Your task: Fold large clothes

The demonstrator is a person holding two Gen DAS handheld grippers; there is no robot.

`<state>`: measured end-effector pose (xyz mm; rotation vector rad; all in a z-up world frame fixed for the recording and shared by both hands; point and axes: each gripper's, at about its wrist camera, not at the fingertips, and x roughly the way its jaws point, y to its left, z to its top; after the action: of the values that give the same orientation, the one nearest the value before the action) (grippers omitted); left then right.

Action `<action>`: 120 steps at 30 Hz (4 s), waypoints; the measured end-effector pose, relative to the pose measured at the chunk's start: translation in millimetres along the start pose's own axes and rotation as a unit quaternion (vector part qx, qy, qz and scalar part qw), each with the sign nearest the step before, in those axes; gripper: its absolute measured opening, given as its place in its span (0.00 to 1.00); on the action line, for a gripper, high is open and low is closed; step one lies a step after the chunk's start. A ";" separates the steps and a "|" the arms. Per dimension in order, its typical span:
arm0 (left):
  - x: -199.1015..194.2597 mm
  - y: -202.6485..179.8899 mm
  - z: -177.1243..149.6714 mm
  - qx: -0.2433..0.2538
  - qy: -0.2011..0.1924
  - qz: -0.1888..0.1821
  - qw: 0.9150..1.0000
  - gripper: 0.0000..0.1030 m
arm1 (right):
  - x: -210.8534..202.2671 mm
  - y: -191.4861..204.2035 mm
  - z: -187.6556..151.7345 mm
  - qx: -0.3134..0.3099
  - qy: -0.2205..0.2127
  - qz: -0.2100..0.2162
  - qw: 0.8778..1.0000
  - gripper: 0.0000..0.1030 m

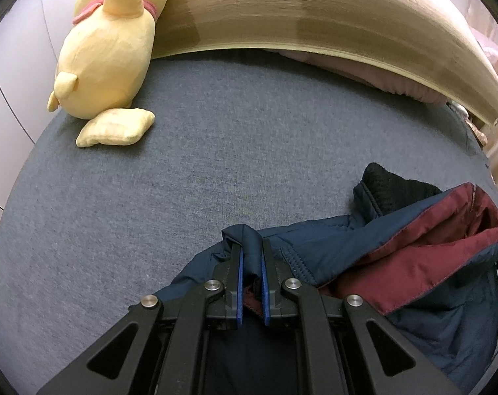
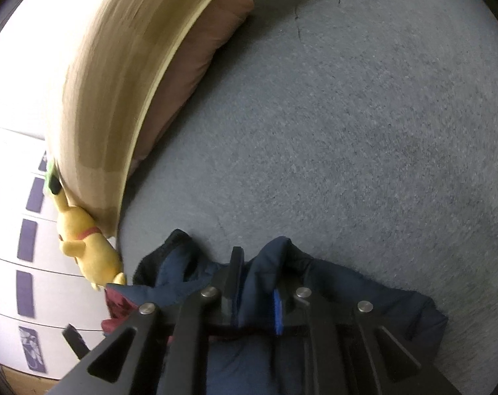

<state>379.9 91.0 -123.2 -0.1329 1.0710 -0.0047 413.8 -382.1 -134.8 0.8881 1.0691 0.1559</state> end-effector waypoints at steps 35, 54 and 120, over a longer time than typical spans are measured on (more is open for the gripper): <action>15.6 14.6 15.2 -0.003 0.036 -0.031 0.999 0.09 | 17.4 -6.2 22.6 0.034 0.066 -0.007 0.997 0.17; -4.3 63.0 25.5 -0.134 0.040 -0.142 0.980 0.18 | -33.4 -14.1 42.8 0.076 0.013 0.099 0.992 0.82; -27.4 -105.4 15.5 0.099 -0.063 0.033 0.993 0.60 | 80.6 143.6 -68.3 -0.323 -0.086 -0.198 0.921 0.83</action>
<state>386.6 -10.1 -80.3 0.0800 0.9433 -0.0428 441.1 -208.8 -103.1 0.0784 0.9243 0.0794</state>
